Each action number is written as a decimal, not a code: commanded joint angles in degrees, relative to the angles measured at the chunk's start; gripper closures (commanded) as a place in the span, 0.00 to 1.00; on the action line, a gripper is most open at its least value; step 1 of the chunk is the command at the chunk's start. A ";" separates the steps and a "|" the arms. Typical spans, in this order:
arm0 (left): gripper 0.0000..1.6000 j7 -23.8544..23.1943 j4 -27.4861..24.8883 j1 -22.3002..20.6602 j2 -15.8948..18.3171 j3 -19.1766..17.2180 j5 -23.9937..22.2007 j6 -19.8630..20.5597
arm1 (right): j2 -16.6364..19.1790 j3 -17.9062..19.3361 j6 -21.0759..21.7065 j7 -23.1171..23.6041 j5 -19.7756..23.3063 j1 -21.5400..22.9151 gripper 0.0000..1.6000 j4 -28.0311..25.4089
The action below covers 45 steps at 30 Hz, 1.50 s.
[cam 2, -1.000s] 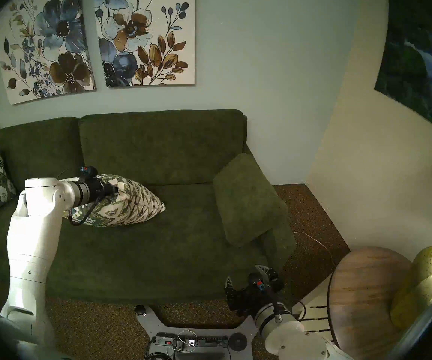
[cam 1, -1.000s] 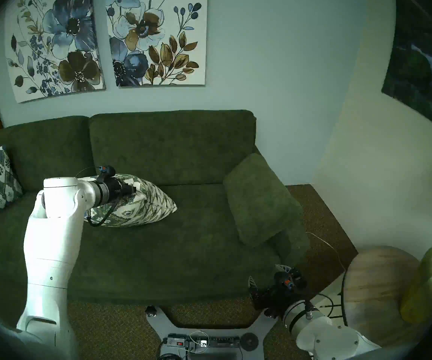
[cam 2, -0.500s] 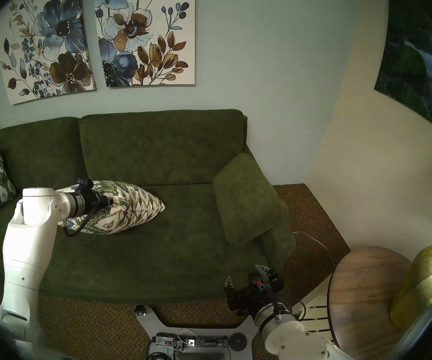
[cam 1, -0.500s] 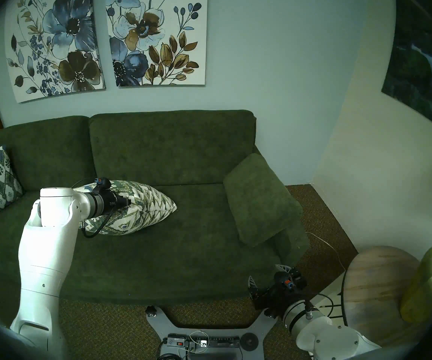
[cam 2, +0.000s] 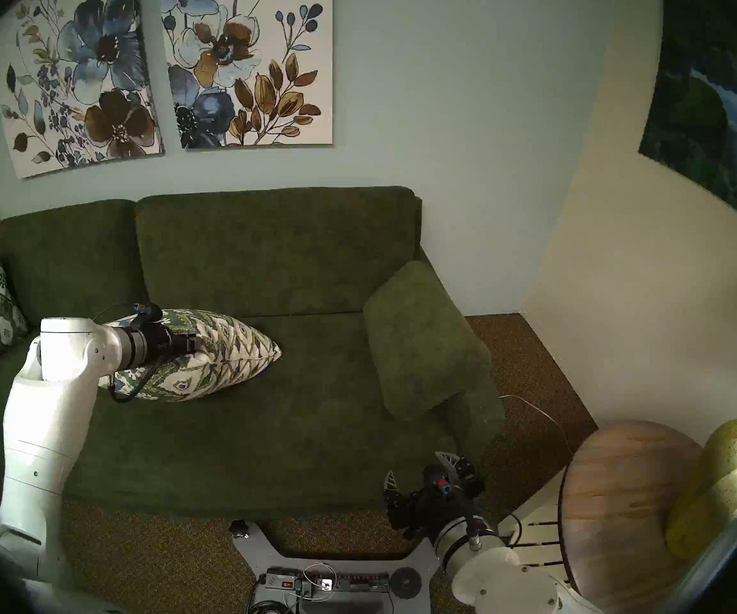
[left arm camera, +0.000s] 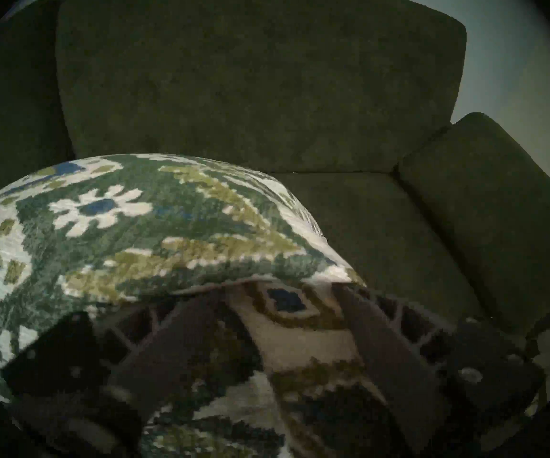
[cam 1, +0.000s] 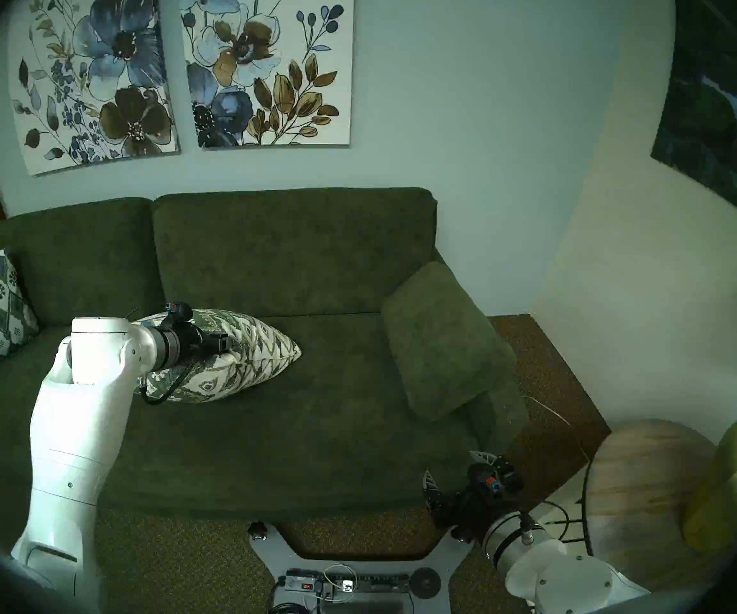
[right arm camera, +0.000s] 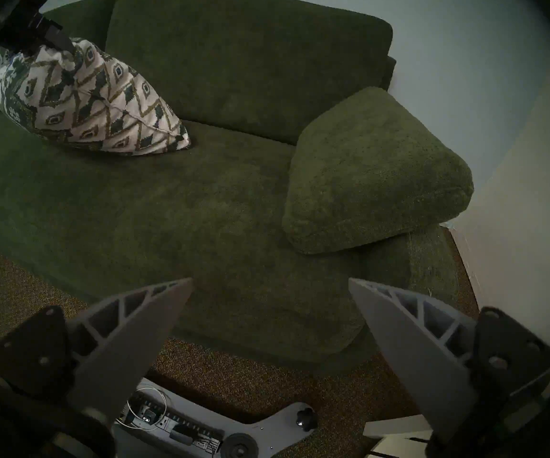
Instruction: Fix throw pillow on sofa
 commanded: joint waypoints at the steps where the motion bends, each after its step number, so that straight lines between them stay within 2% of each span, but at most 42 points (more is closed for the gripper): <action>1: 0.00 0.70 0.61 0.42 1.58 0.10 -0.65 -0.16 | 0.08 0.02 -0.03 0.02 -0.06 -0.01 0.00 -0.83; 7: 0.00 0.25 1.02 1.86 2.83 0.29 -1.49 -0.16 | 0.08 0.02 -0.04 0.02 -0.06 -0.01 0.00 -0.82; 9: 0.00 -0.17 0.68 3.28 3.49 0.09 -1.91 -0.16 | 0.07 0.01 -0.04 0.02 -0.06 0.00 0.00 -0.82; 10: 0.00 -0.86 -0.02 5.37 4.18 -0.27 -2.17 -0.16 | 0.07 0.01 -0.05 0.02 -0.06 0.00 0.00 -0.81; 20: 0.00 -2.94 -2.28 13.31 5.66 -2.30 -2.30 -0.16 | 0.06 0.00 -0.07 0.02 -0.06 0.02 0.00 -0.78; 29: 0.00 -5.79 -1.12 20.32 6.53 -2.72 -0.26 -0.16 | 0.04 -0.02 -0.10 0.02 -0.06 0.07 0.00 -0.71; 33: 0.00 -8.73 -0.75 22.70 9.02 -2.91 0.58 -0.16 | 0.04 -0.01 -0.09 0.02 -0.06 0.05 0.00 -0.73; 38: 0.00 -11.54 -2.22 27.41 11.04 -5.13 0.91 -4.10 | 0.06 0.00 -0.06 0.02 -0.06 0.02 0.00 -0.78; 45: 0.00 -15.22 -2.05 28.59 13.06 -7.51 0.37 -5.81 | 0.07 0.01 -0.05 0.02 -0.06 0.00 0.00 -0.80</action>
